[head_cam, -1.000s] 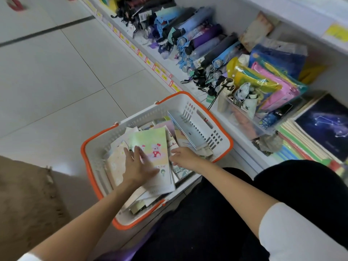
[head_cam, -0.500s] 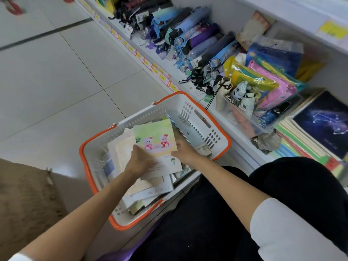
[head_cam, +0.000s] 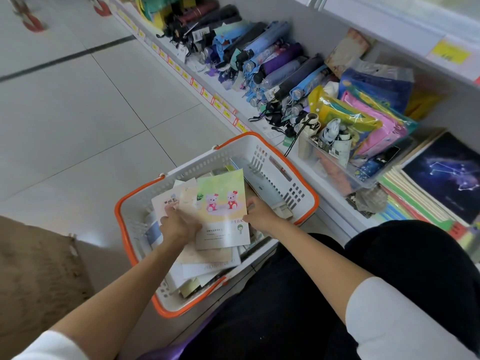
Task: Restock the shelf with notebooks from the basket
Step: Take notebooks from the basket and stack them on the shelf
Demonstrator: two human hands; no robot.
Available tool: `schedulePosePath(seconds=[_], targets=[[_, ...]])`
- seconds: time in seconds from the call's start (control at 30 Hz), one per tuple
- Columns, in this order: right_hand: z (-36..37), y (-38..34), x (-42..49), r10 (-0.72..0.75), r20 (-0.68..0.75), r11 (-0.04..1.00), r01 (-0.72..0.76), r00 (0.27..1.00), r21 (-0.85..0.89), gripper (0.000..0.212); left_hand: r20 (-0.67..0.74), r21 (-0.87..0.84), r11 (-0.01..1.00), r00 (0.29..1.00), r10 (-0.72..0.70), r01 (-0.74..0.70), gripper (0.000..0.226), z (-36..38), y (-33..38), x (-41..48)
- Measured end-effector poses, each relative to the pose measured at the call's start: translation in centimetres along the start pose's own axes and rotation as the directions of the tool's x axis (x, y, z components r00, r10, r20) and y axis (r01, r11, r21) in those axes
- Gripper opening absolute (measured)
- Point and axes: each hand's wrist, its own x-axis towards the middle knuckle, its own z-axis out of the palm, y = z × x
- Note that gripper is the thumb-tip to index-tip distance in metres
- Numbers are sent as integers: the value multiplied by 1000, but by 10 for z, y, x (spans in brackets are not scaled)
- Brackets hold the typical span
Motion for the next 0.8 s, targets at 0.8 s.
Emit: schedulePosePath(seconds=[0.8], targets=[[-116, -26, -80, -98, -458, 868, 301, 884, 395, 38, 351, -761, 643, 781, 516, -82, 46, -21, 181, -71]])
